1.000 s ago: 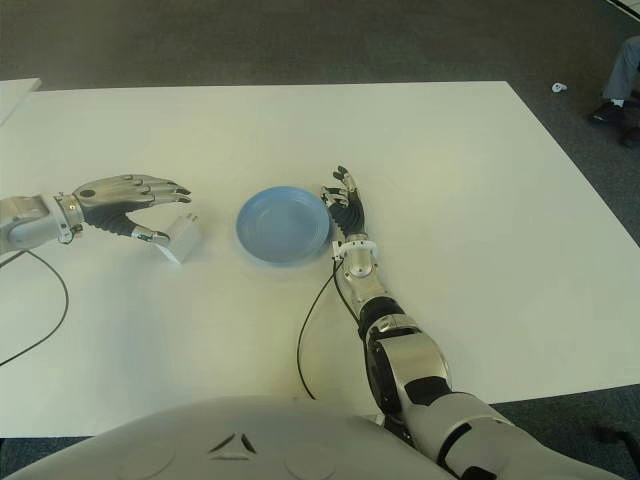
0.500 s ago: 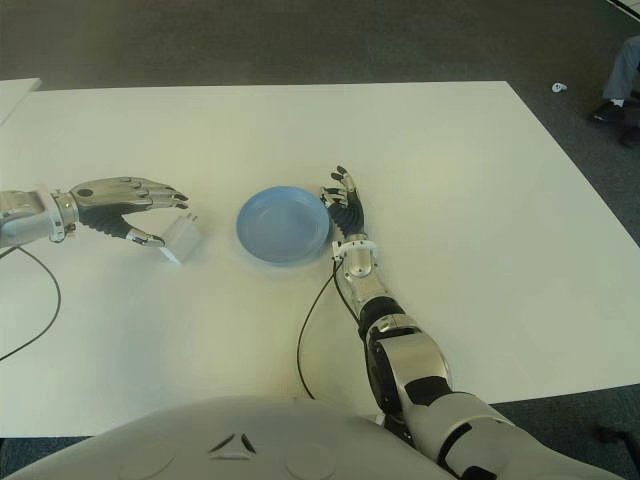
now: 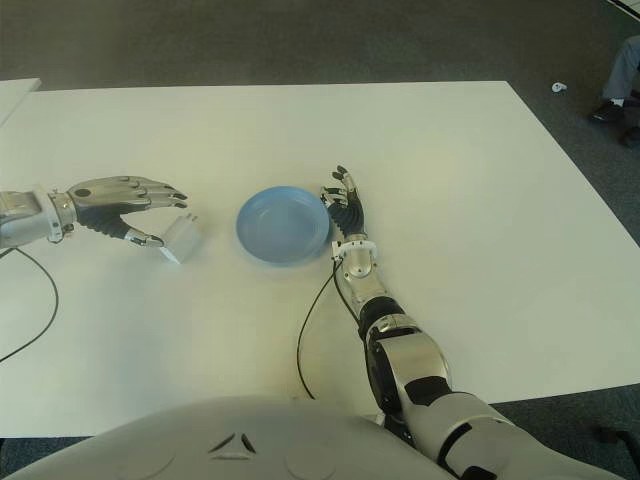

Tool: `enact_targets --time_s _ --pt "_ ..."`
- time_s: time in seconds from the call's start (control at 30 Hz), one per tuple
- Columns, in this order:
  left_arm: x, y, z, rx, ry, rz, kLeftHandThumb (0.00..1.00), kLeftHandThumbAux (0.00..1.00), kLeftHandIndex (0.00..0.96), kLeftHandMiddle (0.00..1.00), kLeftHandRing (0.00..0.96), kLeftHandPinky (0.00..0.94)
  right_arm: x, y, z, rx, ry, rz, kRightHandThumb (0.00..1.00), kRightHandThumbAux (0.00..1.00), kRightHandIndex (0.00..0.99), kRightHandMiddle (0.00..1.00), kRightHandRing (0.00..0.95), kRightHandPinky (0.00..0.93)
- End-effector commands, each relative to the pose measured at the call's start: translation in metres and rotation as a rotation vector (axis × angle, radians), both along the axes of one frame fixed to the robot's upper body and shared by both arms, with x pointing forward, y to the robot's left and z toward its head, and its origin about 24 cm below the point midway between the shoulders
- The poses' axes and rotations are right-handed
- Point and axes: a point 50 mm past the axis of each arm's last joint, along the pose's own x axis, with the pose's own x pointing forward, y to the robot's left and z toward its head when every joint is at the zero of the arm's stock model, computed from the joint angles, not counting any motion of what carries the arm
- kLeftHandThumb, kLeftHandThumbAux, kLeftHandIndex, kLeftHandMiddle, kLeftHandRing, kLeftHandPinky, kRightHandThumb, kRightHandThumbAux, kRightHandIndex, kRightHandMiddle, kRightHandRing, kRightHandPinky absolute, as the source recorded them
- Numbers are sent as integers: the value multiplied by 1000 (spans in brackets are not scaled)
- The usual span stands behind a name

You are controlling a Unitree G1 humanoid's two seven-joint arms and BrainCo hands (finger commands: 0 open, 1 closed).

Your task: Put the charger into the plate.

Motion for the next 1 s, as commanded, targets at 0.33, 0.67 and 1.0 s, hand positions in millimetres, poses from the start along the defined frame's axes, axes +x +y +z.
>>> enact_targets --time_s 0.33,0.67,1.0 --pt "-4 0 -4 -26 -84 -16 359 95 0 0 0 0 -47 -11 -55 -38 264 -46 0 536 0 166 305 369" --pt "-3 -2 -13 -13 -210 -53 349 107 0 0 0 0 -47 -10 -55 -37 263 -45 0 521 0 159 301 351" --pt "0 -5 -22 -16 -284 -69 349 111 0 0 0 0 -47 -10 -54 -40 258 -45 0 510 0 157 298 340"
